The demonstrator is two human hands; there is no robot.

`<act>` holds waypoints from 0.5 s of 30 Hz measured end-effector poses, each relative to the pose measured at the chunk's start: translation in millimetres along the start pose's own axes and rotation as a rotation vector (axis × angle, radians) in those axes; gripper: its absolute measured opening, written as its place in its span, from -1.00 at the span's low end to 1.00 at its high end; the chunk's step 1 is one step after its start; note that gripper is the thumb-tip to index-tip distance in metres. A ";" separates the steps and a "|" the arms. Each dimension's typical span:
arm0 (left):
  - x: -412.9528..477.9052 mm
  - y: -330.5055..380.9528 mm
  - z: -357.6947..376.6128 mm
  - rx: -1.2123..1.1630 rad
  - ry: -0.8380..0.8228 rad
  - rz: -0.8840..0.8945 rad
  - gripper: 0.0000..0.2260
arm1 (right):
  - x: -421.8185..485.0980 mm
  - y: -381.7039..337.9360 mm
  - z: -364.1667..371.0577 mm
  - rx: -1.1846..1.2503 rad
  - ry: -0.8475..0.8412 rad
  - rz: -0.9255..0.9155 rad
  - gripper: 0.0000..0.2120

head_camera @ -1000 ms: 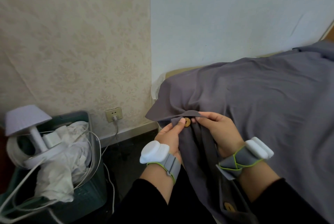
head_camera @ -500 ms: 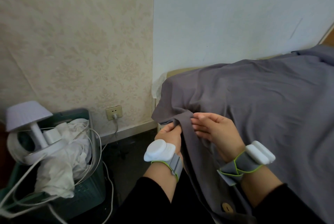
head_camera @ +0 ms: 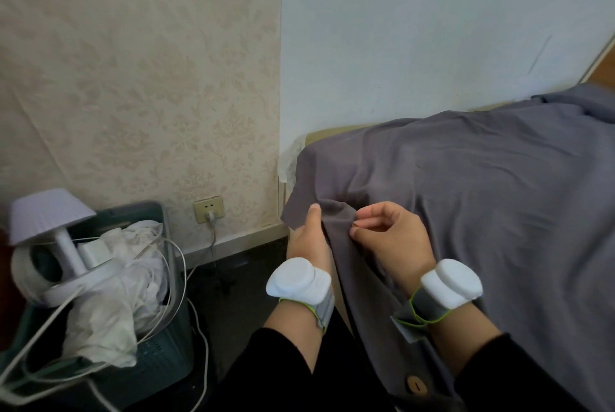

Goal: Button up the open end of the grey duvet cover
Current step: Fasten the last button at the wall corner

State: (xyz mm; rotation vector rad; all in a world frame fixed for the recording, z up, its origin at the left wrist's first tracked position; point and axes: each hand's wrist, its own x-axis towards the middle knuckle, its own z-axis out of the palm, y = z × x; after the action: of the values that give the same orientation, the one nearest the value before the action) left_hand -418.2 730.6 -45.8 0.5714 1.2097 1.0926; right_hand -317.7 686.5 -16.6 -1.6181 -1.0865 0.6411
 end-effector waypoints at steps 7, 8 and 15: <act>-3.0 -4.2 -3.5 0.526 -0.079 0.437 -0.84 | -4.4 5.0 -0.1 -0.030 -0.018 -0.066 -0.79; -1.8 -5.4 -4.2 0.506 -0.109 0.420 -0.85 | -4.6 6.2 -1.0 -0.022 -0.018 -0.063 -0.80; -0.9 -8.2 -7.6 0.428 -0.139 0.374 -0.83 | -5.7 12.1 -4.3 0.112 -0.025 0.003 -0.80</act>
State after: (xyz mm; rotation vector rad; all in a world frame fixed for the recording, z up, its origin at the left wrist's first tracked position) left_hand -422.3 725.0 -54.6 1.2224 1.2492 1.0816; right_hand -312.7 678.9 -27.3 -1.5199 -1.0478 0.7135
